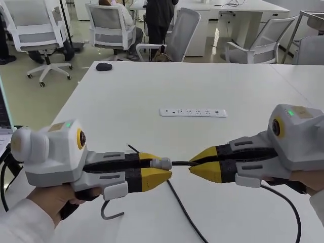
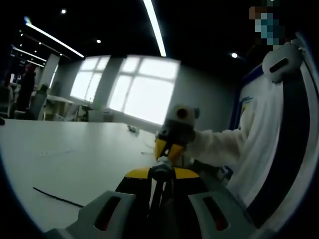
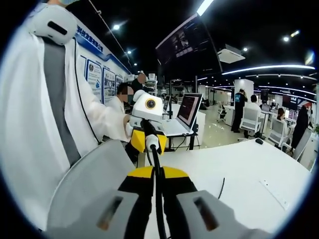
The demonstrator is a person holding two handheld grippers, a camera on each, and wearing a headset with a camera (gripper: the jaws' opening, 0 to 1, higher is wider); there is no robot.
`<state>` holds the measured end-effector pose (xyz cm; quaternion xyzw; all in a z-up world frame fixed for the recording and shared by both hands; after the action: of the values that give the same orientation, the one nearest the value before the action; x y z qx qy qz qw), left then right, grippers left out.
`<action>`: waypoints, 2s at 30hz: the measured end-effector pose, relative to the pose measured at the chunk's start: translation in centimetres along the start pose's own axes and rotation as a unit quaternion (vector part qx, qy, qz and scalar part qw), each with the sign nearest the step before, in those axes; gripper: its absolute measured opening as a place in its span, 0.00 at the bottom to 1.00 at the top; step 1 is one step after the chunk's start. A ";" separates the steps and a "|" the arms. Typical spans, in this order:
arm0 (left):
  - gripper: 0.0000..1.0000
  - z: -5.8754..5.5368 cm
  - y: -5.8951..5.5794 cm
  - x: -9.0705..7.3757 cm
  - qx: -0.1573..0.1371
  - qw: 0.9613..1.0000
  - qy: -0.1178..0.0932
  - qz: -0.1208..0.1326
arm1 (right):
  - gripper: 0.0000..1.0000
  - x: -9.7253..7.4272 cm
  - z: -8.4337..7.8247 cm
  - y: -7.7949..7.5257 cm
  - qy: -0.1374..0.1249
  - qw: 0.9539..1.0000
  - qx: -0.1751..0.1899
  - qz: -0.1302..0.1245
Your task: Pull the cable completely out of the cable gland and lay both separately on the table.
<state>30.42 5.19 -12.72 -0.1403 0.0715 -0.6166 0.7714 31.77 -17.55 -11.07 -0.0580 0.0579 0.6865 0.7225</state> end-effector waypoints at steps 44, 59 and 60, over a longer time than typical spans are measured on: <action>0.16 0.2 -0.4 -0.4 -0.003 1.000 0.002 0.001 | 0.22 -2.4 -3.2 -0.2 0.029 0.997 0.043 -0.049; 0.16 0.0 -0.8 0.6 -0.002 1.000 0.010 -0.011 | 0.27 1.2 1.3 1.0 0.003 0.999 -0.030 0.020; 0.16 0.0 -0.8 0.7 -0.001 1.000 0.010 -0.012 | 0.26 1.4 1.5 1.0 0.000 0.999 -0.033 0.025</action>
<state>29.81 4.39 -12.45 -0.1358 0.0784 -0.6270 0.7631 30.90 -15.83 -9.81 -0.0801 0.0371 0.7062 0.7025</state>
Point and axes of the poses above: the centre of the closed fingertips' face, and the gripper's own axes: x roughly forward along the fingers, y roughly to its left, z roughly out of its top, the point moved 10 cm from there along -x, roughly backward along the fingers, and after that the axes turned 4 degrees about -y, right-handed, at the moved point
